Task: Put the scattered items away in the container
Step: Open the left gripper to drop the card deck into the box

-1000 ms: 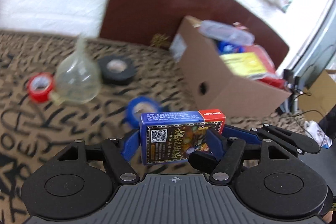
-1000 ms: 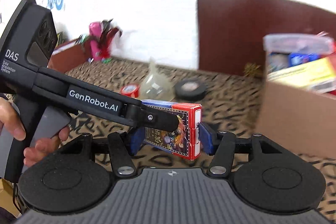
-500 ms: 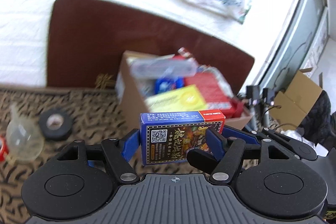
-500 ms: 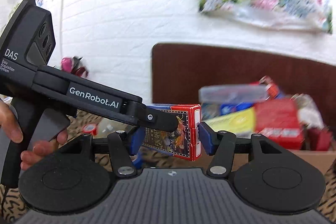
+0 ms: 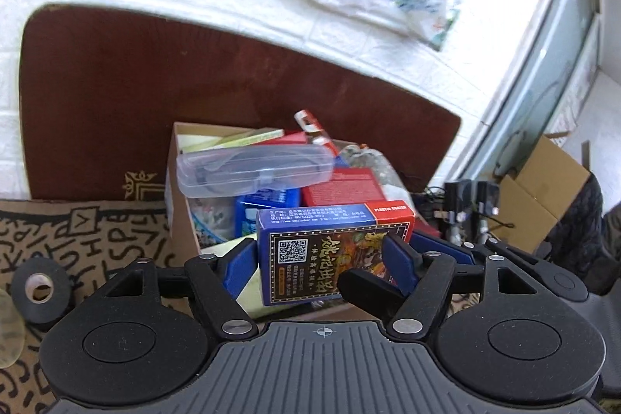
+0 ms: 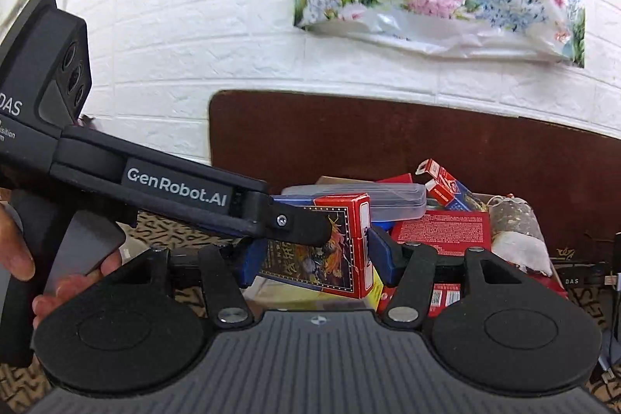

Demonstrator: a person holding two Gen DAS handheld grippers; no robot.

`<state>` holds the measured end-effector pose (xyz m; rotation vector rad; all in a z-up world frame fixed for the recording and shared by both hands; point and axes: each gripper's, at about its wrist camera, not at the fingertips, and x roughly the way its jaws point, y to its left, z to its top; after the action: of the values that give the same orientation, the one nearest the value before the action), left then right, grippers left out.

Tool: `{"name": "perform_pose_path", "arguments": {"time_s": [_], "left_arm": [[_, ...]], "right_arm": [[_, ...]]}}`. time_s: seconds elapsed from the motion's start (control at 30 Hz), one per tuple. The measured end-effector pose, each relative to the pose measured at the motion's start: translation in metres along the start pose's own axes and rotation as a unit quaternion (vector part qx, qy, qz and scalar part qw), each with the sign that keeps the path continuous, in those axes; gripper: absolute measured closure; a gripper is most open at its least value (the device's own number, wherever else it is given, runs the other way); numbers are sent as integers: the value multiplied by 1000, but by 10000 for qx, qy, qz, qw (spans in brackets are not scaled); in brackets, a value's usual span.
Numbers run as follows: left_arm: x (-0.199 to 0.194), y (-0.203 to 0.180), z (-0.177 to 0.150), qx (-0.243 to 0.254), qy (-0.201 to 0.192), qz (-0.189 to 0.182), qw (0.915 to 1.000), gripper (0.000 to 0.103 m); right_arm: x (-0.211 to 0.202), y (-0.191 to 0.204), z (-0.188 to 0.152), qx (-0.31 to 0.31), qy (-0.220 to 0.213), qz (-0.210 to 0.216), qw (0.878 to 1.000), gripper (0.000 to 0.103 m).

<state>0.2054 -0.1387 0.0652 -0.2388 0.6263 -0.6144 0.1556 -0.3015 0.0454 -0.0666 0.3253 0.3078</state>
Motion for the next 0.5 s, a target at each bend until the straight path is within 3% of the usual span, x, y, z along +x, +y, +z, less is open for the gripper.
{"name": "perform_pose_path", "arguments": {"time_s": [0.1,0.17,0.5], "left_arm": [[18,18,2,-249,218,168,9993,18],[13,30,-1,-346,158,87,9992,16],[14,24,-7,-63,133,-203,9997,12]], "right_arm": [[29,-7,-7,88,344,-180,9992,39],[31,-12,-14,278,334,-165,9989,36],[36,-5,-22,266,436,-122,9986,35]]}}
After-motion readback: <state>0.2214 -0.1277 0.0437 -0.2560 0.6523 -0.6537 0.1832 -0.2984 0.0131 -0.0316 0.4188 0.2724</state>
